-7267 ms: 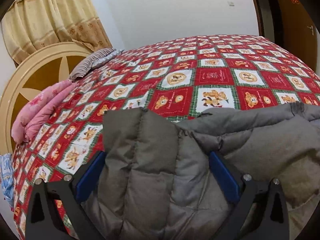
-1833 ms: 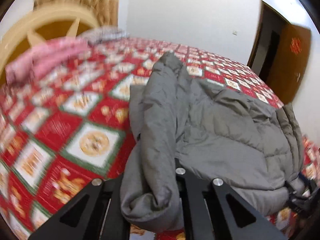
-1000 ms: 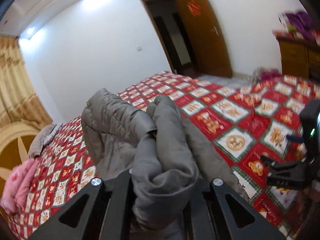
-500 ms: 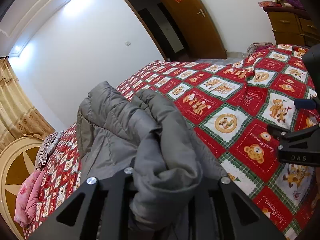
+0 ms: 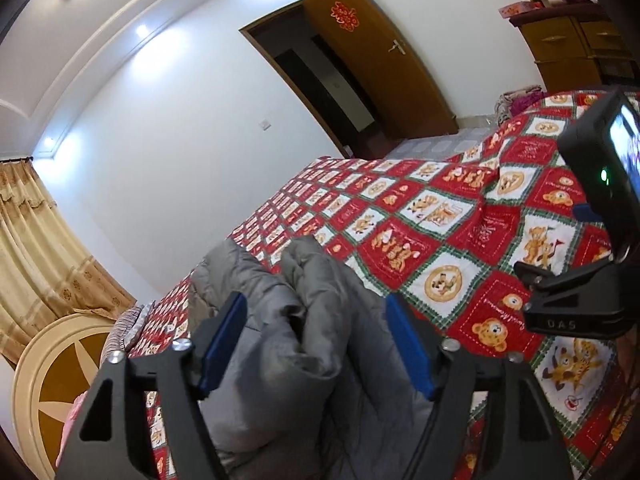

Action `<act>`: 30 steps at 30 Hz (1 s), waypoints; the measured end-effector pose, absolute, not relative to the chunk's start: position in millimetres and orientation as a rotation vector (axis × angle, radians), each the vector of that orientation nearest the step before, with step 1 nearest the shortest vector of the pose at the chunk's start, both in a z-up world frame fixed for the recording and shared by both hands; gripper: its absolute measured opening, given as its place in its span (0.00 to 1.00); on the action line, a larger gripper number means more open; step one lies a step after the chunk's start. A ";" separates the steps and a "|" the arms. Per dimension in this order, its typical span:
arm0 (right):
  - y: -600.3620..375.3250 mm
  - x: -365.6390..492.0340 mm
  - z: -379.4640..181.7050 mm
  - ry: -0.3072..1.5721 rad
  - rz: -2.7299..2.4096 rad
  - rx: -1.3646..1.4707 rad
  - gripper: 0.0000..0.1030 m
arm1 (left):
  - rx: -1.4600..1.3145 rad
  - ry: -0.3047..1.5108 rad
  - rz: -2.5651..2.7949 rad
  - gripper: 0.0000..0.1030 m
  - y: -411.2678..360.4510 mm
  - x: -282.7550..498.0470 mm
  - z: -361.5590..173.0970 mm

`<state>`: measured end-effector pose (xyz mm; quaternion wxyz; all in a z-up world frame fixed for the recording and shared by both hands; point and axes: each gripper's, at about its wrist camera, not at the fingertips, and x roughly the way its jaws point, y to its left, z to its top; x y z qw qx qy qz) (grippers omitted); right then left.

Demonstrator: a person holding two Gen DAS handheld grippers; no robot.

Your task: Fold large clothes

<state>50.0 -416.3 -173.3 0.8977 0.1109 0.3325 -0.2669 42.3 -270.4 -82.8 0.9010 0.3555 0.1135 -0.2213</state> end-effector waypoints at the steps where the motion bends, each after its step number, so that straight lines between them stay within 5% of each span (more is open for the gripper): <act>1: -416.0 50.2 -173.2 0.688 -0.552 0.229 0.90 | 0.734 0.237 -0.451 0.77 -267.7 43.5 -79.7; 4: -414.1 51.0 -173.9 0.687 -0.552 0.222 0.90 | 0.726 0.250 -0.444 0.77 -256.3 43.0 -69.0; 9: -409.8 54.1 -176.6 0.695 -0.544 0.211 0.89 | 0.684 0.182 -0.413 1.00 -225.4 34.1 -44.1; 23: -377.9 76.2 -154.1 0.667 -0.425 0.228 0.89 | 0.502 0.334 -0.122 1.00 -131.3 179.3 -56.6; 30: -356.1 119.7 -91.5 0.596 -0.328 0.250 0.89 | 0.452 0.442 -0.141 1.00 -139.3 217.2 -90.1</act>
